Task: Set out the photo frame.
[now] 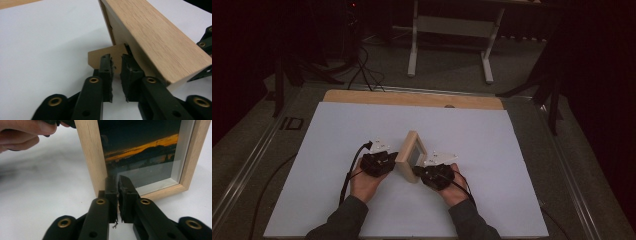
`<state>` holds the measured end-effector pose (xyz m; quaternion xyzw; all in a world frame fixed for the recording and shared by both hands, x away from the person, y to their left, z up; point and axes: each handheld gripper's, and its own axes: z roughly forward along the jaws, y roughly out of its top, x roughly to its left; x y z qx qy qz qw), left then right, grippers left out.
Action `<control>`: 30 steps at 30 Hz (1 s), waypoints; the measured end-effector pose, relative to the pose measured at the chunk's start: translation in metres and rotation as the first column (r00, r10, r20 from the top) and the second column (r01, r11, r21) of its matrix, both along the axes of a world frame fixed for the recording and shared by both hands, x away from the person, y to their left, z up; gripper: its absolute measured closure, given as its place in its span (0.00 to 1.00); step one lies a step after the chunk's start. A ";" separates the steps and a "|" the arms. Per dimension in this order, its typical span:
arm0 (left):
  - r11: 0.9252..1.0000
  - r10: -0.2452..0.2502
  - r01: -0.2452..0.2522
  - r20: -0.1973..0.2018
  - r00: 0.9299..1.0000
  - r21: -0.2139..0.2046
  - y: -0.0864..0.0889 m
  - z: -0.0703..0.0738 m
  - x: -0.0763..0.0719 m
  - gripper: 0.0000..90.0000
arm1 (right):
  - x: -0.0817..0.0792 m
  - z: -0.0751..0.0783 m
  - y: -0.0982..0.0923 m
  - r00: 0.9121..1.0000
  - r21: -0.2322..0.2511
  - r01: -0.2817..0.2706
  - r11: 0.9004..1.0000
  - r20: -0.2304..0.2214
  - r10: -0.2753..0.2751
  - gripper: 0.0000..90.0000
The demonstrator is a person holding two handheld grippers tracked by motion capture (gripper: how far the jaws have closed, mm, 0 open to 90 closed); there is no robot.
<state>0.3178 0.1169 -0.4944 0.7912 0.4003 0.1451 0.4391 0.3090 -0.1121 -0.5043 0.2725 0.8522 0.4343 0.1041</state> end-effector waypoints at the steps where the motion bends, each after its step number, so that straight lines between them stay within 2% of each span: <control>1: 1.000 0.006 -0.006 0.002 1.000 -0.004 0.002 0.001 0.000 0.86 | 0.000 0.000 0.000 1.000 0.000 0.000 1.000 0.000 0.000 0.93; 3: 0.999 0.024 -0.024 0.001 1.000 -0.024 0.008 0.003 -0.002 0.82 | 0.000 0.002 -0.003 1.000 0.005 0.001 1.000 0.006 -0.001 0.90; 12: 0.996 0.065 -0.065 0.005 0.998 -0.057 0.022 0.010 -0.007 0.67 | 0.001 0.006 -0.009 1.000 0.015 0.006 1.000 0.015 -0.006 0.88; 14: 0.993 0.086 -0.085 0.000 0.996 -0.078 0.026 0.015 -0.010 0.60 | 0.002 0.007 -0.011 1.000 0.014 0.012 1.000 0.020 -0.012 0.88; 19: 0.988 0.111 -0.108 0.022 0.994 -0.106 0.031 0.022 -0.015 0.52 | 0.002 0.010 -0.013 0.999 0.023 0.020 1.000 0.027 -0.021 0.88; 24: 0.985 0.120 -0.116 0.023 0.992 -0.128 0.033 0.028 -0.019 0.47 | 0.003 0.013 -0.016 0.999 0.035 0.029 0.999 0.036 -0.030 0.88; 30: 0.986 0.087 -0.080 0.037 0.996 -0.147 0.025 0.037 -0.026 0.45 | 0.003 0.016 -0.020 0.998 0.046 0.035 0.998 0.041 -0.037 0.88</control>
